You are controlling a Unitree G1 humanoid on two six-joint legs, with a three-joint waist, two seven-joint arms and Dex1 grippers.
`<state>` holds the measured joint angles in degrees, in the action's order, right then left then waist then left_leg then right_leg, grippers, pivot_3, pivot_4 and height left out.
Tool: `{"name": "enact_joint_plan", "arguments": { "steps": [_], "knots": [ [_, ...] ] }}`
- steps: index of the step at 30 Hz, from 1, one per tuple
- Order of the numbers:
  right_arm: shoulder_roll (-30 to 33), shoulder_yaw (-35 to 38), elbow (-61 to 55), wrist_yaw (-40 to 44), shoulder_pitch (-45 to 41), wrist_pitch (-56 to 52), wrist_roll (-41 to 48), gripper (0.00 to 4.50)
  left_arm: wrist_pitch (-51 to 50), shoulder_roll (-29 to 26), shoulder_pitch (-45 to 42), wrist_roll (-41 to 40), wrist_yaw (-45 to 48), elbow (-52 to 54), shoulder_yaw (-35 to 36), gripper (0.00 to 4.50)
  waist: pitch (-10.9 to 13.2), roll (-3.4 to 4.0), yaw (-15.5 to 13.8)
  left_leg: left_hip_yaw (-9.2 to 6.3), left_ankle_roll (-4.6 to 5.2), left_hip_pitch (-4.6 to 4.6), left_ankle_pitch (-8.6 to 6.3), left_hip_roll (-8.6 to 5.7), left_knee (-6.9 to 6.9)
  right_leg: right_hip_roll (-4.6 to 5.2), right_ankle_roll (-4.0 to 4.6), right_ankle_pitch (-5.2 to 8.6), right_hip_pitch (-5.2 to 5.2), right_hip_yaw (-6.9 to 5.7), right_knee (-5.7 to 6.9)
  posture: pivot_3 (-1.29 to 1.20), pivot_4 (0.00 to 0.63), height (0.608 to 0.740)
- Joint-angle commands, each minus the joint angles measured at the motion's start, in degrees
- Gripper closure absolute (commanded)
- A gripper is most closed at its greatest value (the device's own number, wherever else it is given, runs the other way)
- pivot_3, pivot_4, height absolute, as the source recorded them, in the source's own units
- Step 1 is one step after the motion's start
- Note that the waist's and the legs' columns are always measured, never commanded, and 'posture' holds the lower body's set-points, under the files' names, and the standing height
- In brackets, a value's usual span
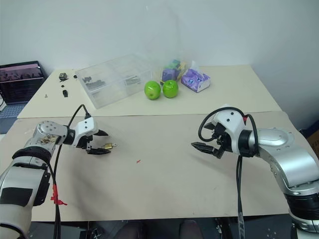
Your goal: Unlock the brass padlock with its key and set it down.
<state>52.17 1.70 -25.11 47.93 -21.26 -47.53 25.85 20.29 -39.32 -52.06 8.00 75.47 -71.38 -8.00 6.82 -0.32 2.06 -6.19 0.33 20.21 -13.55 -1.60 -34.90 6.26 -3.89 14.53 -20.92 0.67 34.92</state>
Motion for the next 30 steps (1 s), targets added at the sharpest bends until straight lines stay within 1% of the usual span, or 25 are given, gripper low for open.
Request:
{"name": "enact_joint_plan", "arguments": {
  "steps": [1, 2, 6, 7, 9, 11, 13, 14, 20, 23, 24, 28, 30],
  "knots": [
    [-0.1, -0.1, 0.0, 0.6, -1.5, 2.3, -0.5, 0.03, 0.5, -0.2, 1.6, 0.8, -1.6, 0.2, 0.0, 0.00, 0.0, 0.01, 0.1, 0.00, 0.00, -0.01, 0.00, 0.00, 0.00, 0.00, 0.00, 0.00, 0.00, 0.00, 0.01, 0.00, 0.150, 0.740],
    [0.0, -0.2, 0.2, 0.7, -1.5, 2.5, -0.7, 0.03, 0.2, 0.0, 1.8, 0.9, -2.2, 0.2, -0.1, 0.00, 0.0, 0.01, 0.1, 0.00, 0.00, -0.01, 0.00, 0.00, -0.01, 0.00, 0.00, 0.00, 0.00, 0.00, 0.03, 0.00, 0.150, 0.740],
    [0.4, 0.0, 0.7, 0.9, -1.3, 3.3, -1.3, 0.00, -1.4, -0.2, 2.3, 1.5, -2.5, -0.3, -0.4, 1.05, -0.1, 0.07, -0.1, 0.00, 0.00, -0.06, 0.00, 0.00, -0.03, 0.00, -0.01, 0.01, 0.08, 0.00, 0.04, 0.00, 0.150, 0.740],
    [0.5, 0.0, 0.8, 0.9, -1.1, 3.4, -1.5, 0.00, -1.5, -0.3, 2.4, 1.6, -2.6, -0.3, -0.4, 1.47, -0.1, 0.08, -0.1, 0.00, 0.01, -0.10, 0.00, 0.00, -0.02, 0.00, -0.02, 0.01, 0.11, -0.01, 0.05, 0.00, 0.150, 0.740],
    [0.5, 0.0, 0.9, 0.9, -0.9, 3.6, -1.8, 0.00, -1.9, -0.5, 2.5, 1.5, -2.5, -0.4, -0.3, 2.09, -0.1, 0.08, 0.0, 0.00, 0.01, -0.19, 0.00, 0.02, 0.00, 0.00, -0.02, 0.02, 0.18, -0.02, 0.06, 0.00, 0.150, 0.740],
    [0.3, -0.1, 0.8, 0.8, -0.8, 3.7, -1.9, 0.00, -2.6, -0.6, 2.4, 1.1, -1.8, -0.3, -0.1, 2.75, -0.1, 0.08, 0.0, 0.00, 0.01, -0.32, 0.00, 0.07, 0.03, -0.03, -0.45, 0.28, 0.29, -0.04, 0.07, 0.00, 0.150, 0.740],
    [0.1, -0.2, 0.8, 0.8, -0.9, 3.7, -2.1, 0.00, -3.0, -0.5, 2.3, 0.9, -1.5, -0.1, 0.0, 3.41, -0.1, 0.07, 0.0, 0.00, 0.01, -0.39, 0.01, 0.12, 0.02, -0.08, -0.49, 0.30, 0.33, -0.04, 0.06, 0.00, 0.150, 0.740],
    [0.1, -0.3, 0.9, 0.8, -1.0, 3.6, -2.2, 0.00, -3.1, -0.3, 2.2, 0.7, -1.2, 0.2, 0.1, 3.66, -0.1, 0.07, 0.1, 0.00, 0.00, -0.43, 0.01, 0.13, 0.02, -0.09, -0.50, 0.31, 0.33, -0.03, 0.05, 0.00, 0.150, 0.740],
    [0.1, -0.6, 1.1, 1.1, -1.2, 3.8, -2.5, 0.00, -4.7, 2.5, 0.1, -2.6, 3.1, 4.4, 1.4, 3.66, -0.1, 0.07, -0.2, 0.00, 0.01, -0.38, 0.01, 0.24, 0.03, -0.21, -0.48, 0.30, 0.33, -0.03, 0.13, 0.00, 0.150, 0.740],
    [0.2, -0.6, 1.3, 1.2, -1.3, 3.9, -2.7, 0.00, -6.0, 3.5, -0.6, -4.1, 5.1, 7.3, 2.0, 3.66, -0.1, 0.07, -1.2, -0.03, 0.00, -0.09, 0.01, 0.18, -0.15, -0.19, -0.02, 0.01, 0.26, -0.01, 0.08, 0.00, 0.150, 0.740],
    [0.1, -0.7, 1.3, 1.2, -1.3, 3.9, -2.8, 0.00, -7.1, 4.0, -0.7, -4.9, 6.2, 8.9, 2.3, 3.66, -0.1, 0.02, -1.4, -0.04, 0.00, 0.00, 0.01, 0.16, -0.20, -0.19, 0.00, 0.00, 0.20, -0.01, 0.07, 0.00, 0.150, 0.740],
    [-0.1, -0.6, 0.9, 0.9, -1.1, 3.8, -2.7, 0.00, -13.2, 6.0, 0.3, -9.1, 10.2, 19.8, 2.5, 3.66, -0.1, -0.02, -1.3, -0.03, 0.07, 0.33, -0.03, 0.09, -0.21, -0.16, -0.03, -0.03, -0.19, -0.05, 0.07, 0.00, 0.150, 0.740],
    [-0.5, -0.4, 0.6, 0.9, -1.1, 4.1, -2.4, 0.00, -16.8, 6.7, 1.5, -11.2, 11.1, 26.5, 2.5, 3.66, -0.1, -0.03, -1.1, -0.03, 0.14, 0.34, -0.08, 0.09, -0.22, -0.15, -0.03, -0.03, -0.22, -0.08, 0.06, 0.00, 0.150, 0.740]
  ]
}}
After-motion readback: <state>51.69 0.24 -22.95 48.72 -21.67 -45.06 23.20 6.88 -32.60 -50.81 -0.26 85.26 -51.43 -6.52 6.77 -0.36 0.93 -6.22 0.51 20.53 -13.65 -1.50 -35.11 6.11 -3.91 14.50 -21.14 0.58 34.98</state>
